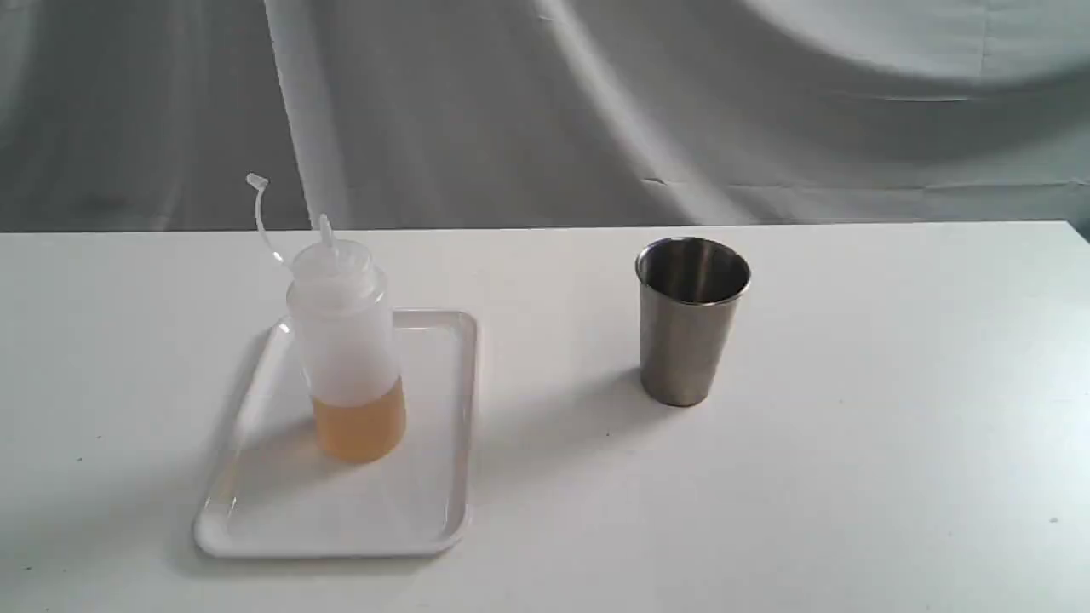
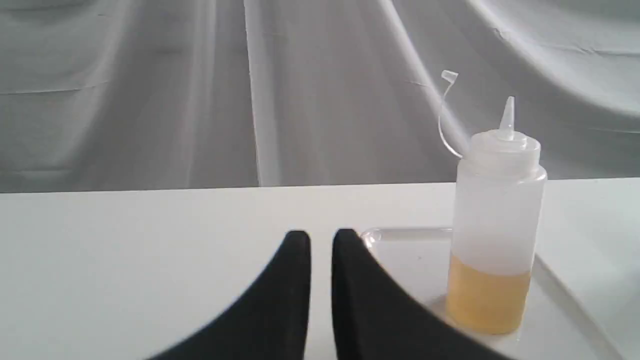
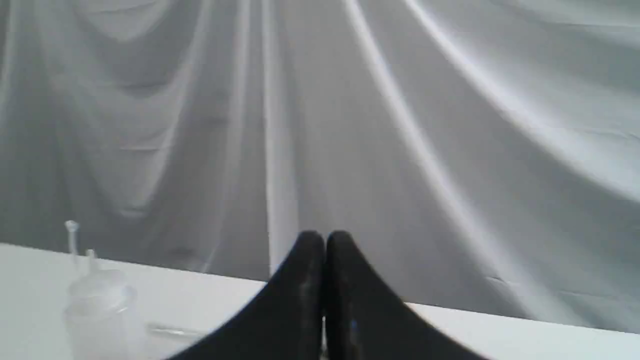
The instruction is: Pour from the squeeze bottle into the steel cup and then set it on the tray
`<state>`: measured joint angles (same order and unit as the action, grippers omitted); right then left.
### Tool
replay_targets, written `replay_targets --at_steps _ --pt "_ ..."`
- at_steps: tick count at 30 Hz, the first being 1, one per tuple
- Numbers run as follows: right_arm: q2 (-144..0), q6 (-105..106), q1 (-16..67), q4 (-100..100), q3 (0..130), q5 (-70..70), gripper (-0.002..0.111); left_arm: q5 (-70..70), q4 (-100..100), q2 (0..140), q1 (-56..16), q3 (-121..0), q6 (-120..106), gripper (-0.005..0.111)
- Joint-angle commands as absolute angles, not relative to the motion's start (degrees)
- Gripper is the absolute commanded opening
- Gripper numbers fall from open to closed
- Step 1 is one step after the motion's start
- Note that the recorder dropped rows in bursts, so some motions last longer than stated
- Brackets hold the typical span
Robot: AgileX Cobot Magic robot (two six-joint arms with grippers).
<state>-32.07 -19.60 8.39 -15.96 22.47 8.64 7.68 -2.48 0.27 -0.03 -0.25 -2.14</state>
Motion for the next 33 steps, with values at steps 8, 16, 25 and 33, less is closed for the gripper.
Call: replay_targets --at_steps 8,16,25,33 --pt "-13.47 -19.36 -7.17 -14.99 8.18 7.94 0.000 7.59 -2.63 0.00 0.00 0.00 -2.01 0.008" --pt "-5.56 -19.36 -10.39 -14.99 0.96 4.41 0.000 7.59 -2.63 0.00 0.00 0.00 -1.91 0.008" --pt "-1.61 -19.15 -10.39 -16.14 0.35 -7.01 0.000 7.59 -2.63 0.00 0.00 0.00 -1.91 0.008" --pt "0.00 -17.60 -10.39 -21.55 0.00 -13.35 0.000 7.59 -2.63 0.00 0.00 0.00 -1.91 0.008"
